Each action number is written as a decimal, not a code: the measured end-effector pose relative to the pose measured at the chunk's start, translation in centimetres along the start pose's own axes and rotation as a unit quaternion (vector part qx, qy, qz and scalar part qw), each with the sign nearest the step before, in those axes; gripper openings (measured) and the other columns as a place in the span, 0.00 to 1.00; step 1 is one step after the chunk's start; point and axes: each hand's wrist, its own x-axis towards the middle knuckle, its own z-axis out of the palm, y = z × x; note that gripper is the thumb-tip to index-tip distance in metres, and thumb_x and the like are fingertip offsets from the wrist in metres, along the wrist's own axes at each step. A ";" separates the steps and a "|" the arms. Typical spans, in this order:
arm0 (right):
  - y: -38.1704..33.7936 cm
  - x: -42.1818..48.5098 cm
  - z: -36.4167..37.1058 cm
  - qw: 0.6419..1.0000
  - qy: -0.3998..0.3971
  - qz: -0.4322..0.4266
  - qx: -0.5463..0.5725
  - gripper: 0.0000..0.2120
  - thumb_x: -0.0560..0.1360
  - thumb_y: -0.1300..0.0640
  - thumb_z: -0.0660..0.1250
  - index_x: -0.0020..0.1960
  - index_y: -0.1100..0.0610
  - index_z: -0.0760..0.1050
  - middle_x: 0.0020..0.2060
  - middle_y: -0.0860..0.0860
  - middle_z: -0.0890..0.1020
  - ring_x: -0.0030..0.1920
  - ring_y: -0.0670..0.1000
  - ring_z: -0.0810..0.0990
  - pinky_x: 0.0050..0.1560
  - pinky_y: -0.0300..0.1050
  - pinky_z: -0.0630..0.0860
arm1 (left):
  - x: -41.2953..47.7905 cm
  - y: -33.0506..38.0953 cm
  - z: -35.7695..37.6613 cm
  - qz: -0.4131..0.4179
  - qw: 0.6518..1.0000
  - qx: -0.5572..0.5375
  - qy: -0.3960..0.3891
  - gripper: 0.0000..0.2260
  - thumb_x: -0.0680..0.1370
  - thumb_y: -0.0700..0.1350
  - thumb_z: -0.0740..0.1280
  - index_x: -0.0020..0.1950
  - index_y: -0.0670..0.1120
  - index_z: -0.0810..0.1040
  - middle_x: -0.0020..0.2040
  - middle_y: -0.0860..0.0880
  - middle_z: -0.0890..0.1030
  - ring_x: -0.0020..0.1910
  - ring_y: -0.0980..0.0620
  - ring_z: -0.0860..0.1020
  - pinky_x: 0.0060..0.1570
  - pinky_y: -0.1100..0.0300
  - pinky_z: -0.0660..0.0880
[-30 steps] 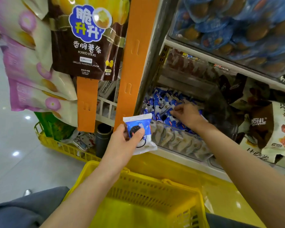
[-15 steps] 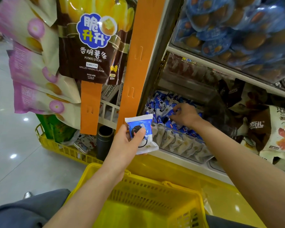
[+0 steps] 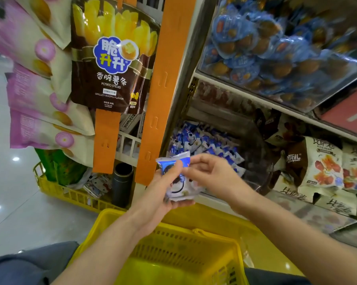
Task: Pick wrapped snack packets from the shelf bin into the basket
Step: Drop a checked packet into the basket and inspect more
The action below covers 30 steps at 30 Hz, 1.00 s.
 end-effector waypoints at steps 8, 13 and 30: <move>0.8 -0.9 -0.3 0.994 0.040 0.000 -0.099 0.12 0.78 0.54 0.61 0.62 0.50 0.71 0.51 0.40 0.76 0.47 0.36 0.75 0.40 0.25 0.72 | -0.2 -0.2 -0.2 0.036 0.997 0.002 0.063 0.22 0.71 0.49 0.67 0.64 0.46 0.72 0.51 0.44 0.83 0.45 0.47 0.83 0.43 0.50 0.81; 1.6 -0.3 -0.5 0.997 -0.029 0.062 -0.025 0.07 0.75 0.56 0.66 0.53 0.50 0.76 0.48 0.46 0.82 0.45 0.42 0.80 0.37 0.31 0.76 | -0.5 0.0 -0.3 0.027 0.999 0.006 0.044 0.23 0.70 0.51 0.68 0.64 0.47 0.71 0.52 0.43 0.83 0.48 0.45 0.83 0.46 0.47 0.81; 3.0 10.2 -6.8 0.930 0.180 -0.012 -0.319 0.18 0.74 0.56 0.68 0.62 0.61 0.75 0.56 0.57 0.80 0.50 0.50 0.78 0.47 0.35 0.71 | 1.1 1.0 -1.2 0.017 0.990 0.044 0.129 0.12 0.78 0.48 0.62 0.60 0.46 0.74 0.48 0.45 0.84 0.43 0.50 0.83 0.46 0.52 0.81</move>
